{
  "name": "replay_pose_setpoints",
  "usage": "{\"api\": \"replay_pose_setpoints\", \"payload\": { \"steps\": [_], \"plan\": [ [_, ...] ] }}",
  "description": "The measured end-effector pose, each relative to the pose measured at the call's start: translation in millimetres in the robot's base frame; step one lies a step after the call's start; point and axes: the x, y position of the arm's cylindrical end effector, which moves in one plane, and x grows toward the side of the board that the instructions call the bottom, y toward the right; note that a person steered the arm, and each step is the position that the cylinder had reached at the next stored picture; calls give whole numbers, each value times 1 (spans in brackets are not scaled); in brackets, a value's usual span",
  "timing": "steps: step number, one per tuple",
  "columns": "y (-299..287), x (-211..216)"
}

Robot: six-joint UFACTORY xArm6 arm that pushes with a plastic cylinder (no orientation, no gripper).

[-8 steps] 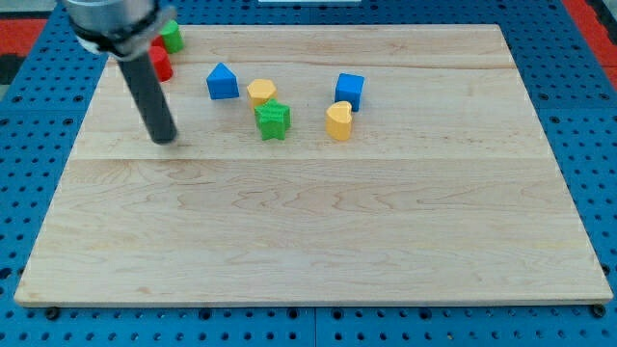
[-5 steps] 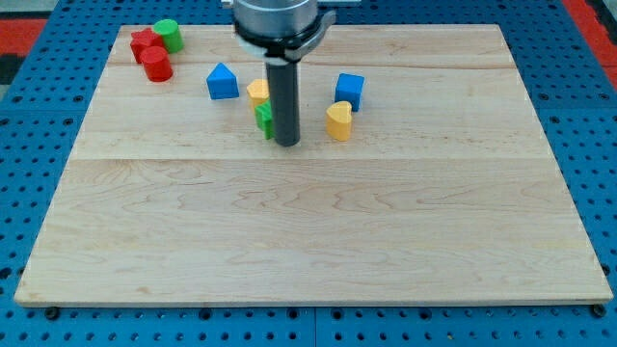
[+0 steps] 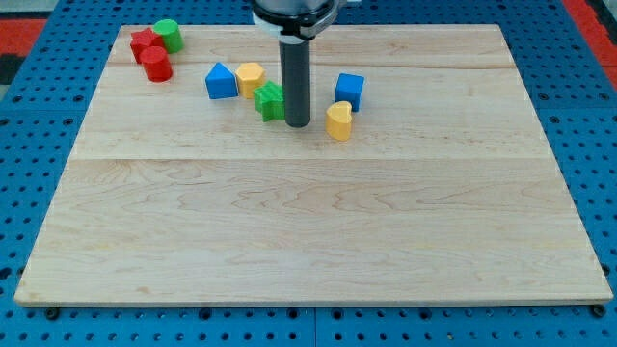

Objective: Push the green star into red blocks

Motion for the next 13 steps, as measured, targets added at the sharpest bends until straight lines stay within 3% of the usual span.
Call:
{"api": "replay_pose_setpoints", "payload": {
  "steps": [1,2,4,6,7,12,13],
  "plan": [
    [-17,-27],
    [-79,-36],
    [-181,-36],
    [-201,-13],
    [-240,-8],
    [-206,-64],
    [-223,-63]
  ]
}}
